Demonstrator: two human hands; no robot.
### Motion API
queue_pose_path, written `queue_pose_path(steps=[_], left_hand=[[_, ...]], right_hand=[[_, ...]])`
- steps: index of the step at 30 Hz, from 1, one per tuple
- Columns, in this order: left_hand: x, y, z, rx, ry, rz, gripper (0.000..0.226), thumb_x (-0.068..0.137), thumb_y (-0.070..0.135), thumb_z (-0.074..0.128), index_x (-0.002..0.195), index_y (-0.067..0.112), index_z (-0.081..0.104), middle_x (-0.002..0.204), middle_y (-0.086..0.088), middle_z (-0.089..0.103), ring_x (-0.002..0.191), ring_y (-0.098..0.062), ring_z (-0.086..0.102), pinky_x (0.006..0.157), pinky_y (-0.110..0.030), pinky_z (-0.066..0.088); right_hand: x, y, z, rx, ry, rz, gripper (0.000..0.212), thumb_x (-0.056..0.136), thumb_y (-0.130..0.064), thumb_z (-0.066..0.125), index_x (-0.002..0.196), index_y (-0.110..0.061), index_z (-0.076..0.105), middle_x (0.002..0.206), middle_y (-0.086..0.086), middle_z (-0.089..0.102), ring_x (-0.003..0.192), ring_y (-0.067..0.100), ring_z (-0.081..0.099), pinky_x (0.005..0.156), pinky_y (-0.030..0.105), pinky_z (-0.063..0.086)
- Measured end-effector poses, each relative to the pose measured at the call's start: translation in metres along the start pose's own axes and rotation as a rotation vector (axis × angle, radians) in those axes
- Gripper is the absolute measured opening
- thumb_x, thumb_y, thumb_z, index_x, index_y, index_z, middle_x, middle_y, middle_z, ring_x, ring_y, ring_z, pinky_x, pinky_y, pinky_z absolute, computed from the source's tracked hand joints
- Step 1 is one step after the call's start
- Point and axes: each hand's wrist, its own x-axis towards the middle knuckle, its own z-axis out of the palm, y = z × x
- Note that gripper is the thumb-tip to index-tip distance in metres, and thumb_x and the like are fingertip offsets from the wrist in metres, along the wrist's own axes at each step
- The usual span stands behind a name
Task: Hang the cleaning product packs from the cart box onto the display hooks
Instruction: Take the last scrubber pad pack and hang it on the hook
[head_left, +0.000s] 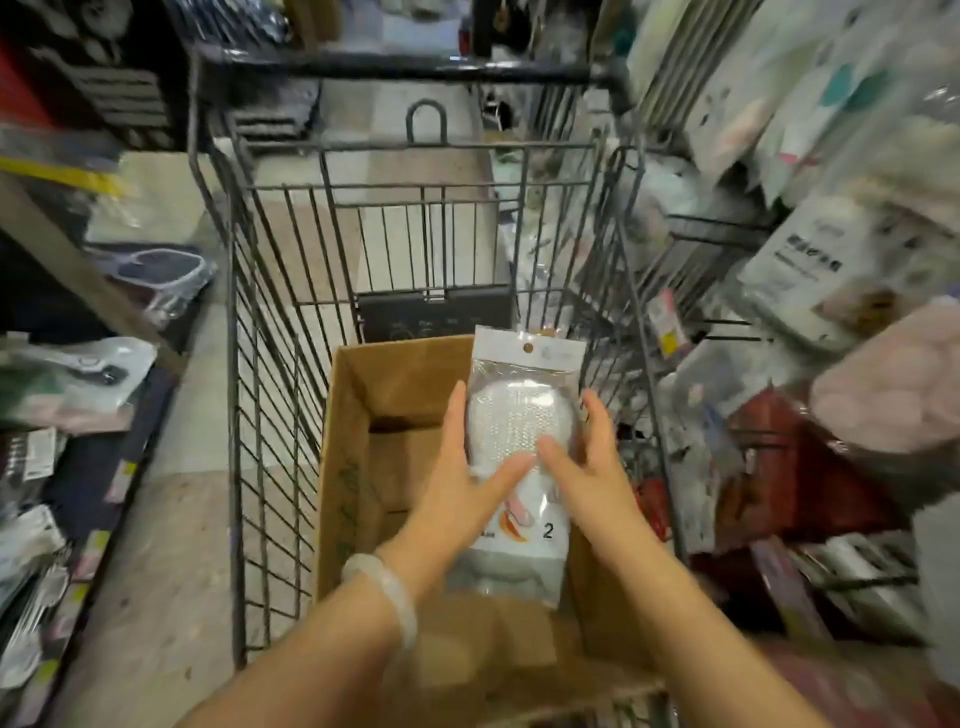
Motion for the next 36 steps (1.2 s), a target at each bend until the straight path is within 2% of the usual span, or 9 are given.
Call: queue_pose_path(steps=[5, 9, 12, 17, 19, 23, 27, 32, 36], left_hand=[[-0.116, 0.076, 0.005, 0.071, -0.257, 0.216, 0.107, 0.068, 0.047, 0.080, 0.140, 0.062, 0.002, 0.149, 0.017, 0.037, 0.122, -0.023, 0.056, 0.100, -0.044, 0.048], [-0.218, 0.143, 0.025, 0.160, -0.368, 0.436, 0.112, 0.070, 0.039, 0.081, 0.141, 0.058, -0.004, 0.150, 0.029, 0.022, 0.132, 0.004, 0.038, 0.106, -0.027, 0.040], [-0.284, 0.187, 0.048, 0.133, -0.419, 0.558, 0.114, 0.070, 0.033, 0.082, 0.141, 0.056, -0.004, 0.129, 0.051, 0.023, 0.117, 0.029, 0.033, 0.093, -0.004, 0.038], [-0.394, 0.243, 0.087, 0.173, -0.497, 0.787, 0.116, 0.065, 0.039, 0.083, 0.139, 0.060, -0.004, 0.154, 0.025, 0.017, 0.137, 0.001, 0.031, 0.107, -0.023, 0.037], [-0.443, 0.250, 0.102, 0.161, -0.536, 0.875, 0.113, 0.065, 0.037, 0.084, 0.129, 0.069, -0.004, 0.152, 0.022, 0.022, 0.134, 0.002, 0.033, 0.099, -0.012, 0.036], [-0.547, 0.246, 0.132, 0.057, -0.734, 0.950, 0.112, 0.055, 0.045, 0.086, 0.126, 0.076, 0.004, 0.147, 0.015, 0.038, 0.126, -0.005, 0.050, 0.098, -0.029, 0.049], [-0.665, 0.241, 0.175, -0.010, -0.931, 1.017, 0.119, 0.037, 0.045, 0.088, 0.125, 0.078, 0.014, 0.138, 0.017, 0.050, 0.117, -0.004, 0.059, 0.094, -0.032, 0.051], [-0.824, 0.262, 0.226, -0.043, -1.141, 1.033, 0.123, 0.042, 0.025, 0.092, 0.121, 0.068, 0.008, 0.117, 0.016, 0.058, 0.078, 0.008, 0.066, 0.062, 0.000, 0.044], [-0.914, 0.296, 0.261, -0.085, -1.287, 1.156, 0.123, 0.036, 0.058, 0.080, 0.127, 0.073, -0.002, 0.131, 0.036, 0.039, 0.105, 0.017, 0.056, 0.091, -0.011, 0.045]], right_hand=[[-0.135, -0.069, -0.063, -0.142, -0.032, -0.305, 0.078, 0.092, -0.023, 0.058, 0.140, -0.051, 0.003, 0.146, -0.030, 0.022, 0.133, -0.009, 0.029, 0.108, 0.016, 0.029], [-0.255, -0.119, -0.117, -0.249, 0.076, -0.404, 0.078, 0.086, -0.036, 0.065, 0.133, -0.059, 0.006, 0.140, -0.034, 0.016, 0.133, -0.009, 0.017, 0.111, 0.022, 0.022], [-0.339, -0.154, -0.154, -0.279, 0.213, -0.479, 0.084, 0.081, -0.032, 0.071, 0.131, -0.056, 0.008, 0.132, -0.040, 0.017, 0.130, -0.014, 0.018, 0.111, 0.019, 0.021], [-0.487, -0.188, -0.197, -0.331, 0.405, -0.582, 0.090, 0.078, -0.028, 0.075, 0.125, -0.066, 0.008, 0.146, -0.027, 0.022, 0.138, -0.002, 0.027, 0.115, 0.034, 0.032], [-0.554, -0.189, -0.205, -0.354, 0.495, -0.602, 0.090, 0.078, -0.030, 0.075, 0.129, -0.064, 0.008, 0.142, -0.033, 0.022, 0.135, -0.006, 0.028, 0.112, 0.023, 0.032], [-0.697, -0.171, -0.208, -0.428, 0.700, -0.558, 0.090, 0.079, -0.035, 0.073, 0.124, -0.071, 0.003, 0.127, -0.049, 0.022, 0.118, -0.027, 0.030, 0.101, 0.007, 0.028], [-0.838, -0.147, -0.215, -0.514, 0.931, -0.479, 0.092, 0.076, -0.035, 0.074, 0.129, -0.068, 0.006, 0.134, -0.037, 0.031, 0.128, -0.013, 0.033, 0.107, 0.011, 0.026], [-1.010, -0.147, -0.237, -0.524, 1.165, -0.403, 0.090, 0.071, -0.039, 0.075, 0.121, -0.077, 0.010, 0.139, -0.022, 0.045, 0.124, 0.000, 0.049, 0.108, 0.031, 0.040], [-1.115, -0.162, -0.259, -0.551, 1.274, -0.431, 0.087, 0.072, -0.037, 0.077, 0.120, -0.077, 0.016, 0.132, -0.034, 0.041, 0.118, -0.002, 0.054, 0.104, 0.032, 0.045]])
